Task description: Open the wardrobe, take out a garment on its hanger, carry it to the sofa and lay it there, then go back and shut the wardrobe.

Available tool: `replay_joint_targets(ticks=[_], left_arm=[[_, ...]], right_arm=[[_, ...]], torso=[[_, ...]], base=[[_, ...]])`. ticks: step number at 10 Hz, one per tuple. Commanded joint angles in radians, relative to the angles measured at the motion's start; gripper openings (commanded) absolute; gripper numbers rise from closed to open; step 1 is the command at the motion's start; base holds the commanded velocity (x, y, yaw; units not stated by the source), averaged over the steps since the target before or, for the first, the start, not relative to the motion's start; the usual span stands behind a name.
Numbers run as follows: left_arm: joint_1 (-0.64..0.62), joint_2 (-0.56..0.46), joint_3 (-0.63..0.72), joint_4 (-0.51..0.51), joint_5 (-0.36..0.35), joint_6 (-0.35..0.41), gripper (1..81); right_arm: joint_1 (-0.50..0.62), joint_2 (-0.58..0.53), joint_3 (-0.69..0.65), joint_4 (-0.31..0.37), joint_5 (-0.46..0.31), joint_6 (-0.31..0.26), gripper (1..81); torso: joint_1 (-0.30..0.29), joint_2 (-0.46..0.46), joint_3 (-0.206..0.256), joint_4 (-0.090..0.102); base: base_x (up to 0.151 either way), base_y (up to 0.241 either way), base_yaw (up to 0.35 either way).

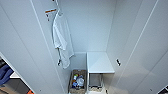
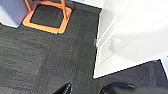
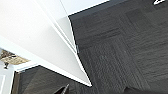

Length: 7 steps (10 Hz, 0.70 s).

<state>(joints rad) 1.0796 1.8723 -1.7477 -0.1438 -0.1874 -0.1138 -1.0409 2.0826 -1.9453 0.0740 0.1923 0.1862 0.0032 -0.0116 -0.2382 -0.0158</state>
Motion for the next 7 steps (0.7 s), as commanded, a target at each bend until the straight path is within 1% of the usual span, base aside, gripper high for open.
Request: replay_joint_targets(ticks=[1, 2, 3, 4, 5, 6, 7], left_arm=[[-0.253, -0.153, -0.042, -0.007, 0.136, -0.073, 81.1], [-0.353, -0.151, -0.050, -0.008, 0.216, -0.076, 81.1], [-0.445, -0.145, -0.050, -0.034, 0.315, -0.078, 81.1], [-0.531, -0.136, -0.052, -0.072, 0.388, -0.079, 81.1], [-0.603, -0.130, -0.049, -0.132, 0.445, -0.078, 81.1], [-0.654, -0.110, -0.047, -0.199, 0.509, -0.078, 81.1], [-0.684, -0.078, -0.049, -0.267, 0.552, -0.078, 81.1]], right_arm=[[0.233, -0.132, -0.018, 0.024, -0.185, 0.088, 81.1], [0.282, -0.141, -0.019, 0.059, -0.209, 0.095, 81.1], [0.336, -0.152, -0.033, 0.128, -0.272, 0.095, 81.1], [0.385, -0.160, -0.027, 0.171, -0.317, 0.095, 81.1], [0.428, -0.163, -0.013, 0.216, -0.353, 0.095, 81.1], [0.451, -0.164, 0.018, 0.277, -0.387, 0.095, 81.1], [0.463, -0.163, 0.061, 0.344, -0.407, 0.094, 81.1]], torso=[[0.000, 0.000, 0.000, 0.000], [0.000, 0.000, 0.000, 0.000], [0.000, 0.001, 0.000, 0.000], [0.000, 0.001, 0.000, 0.000], [0.001, 0.001, -0.001, 0.000], [0.001, 0.001, -0.001, 0.000], [0.002, 0.002, -0.001, 0.000]], base=[[0.000, 0.000, 0.000], [0.000, 0.000, 0.000], [0.000, 0.000, 0.000], [0.000, 0.000, 0.000], [0.000, 0.000, 0.000], [0.000, 0.000, 0.000], [0.000, 0.000, 0.000]])
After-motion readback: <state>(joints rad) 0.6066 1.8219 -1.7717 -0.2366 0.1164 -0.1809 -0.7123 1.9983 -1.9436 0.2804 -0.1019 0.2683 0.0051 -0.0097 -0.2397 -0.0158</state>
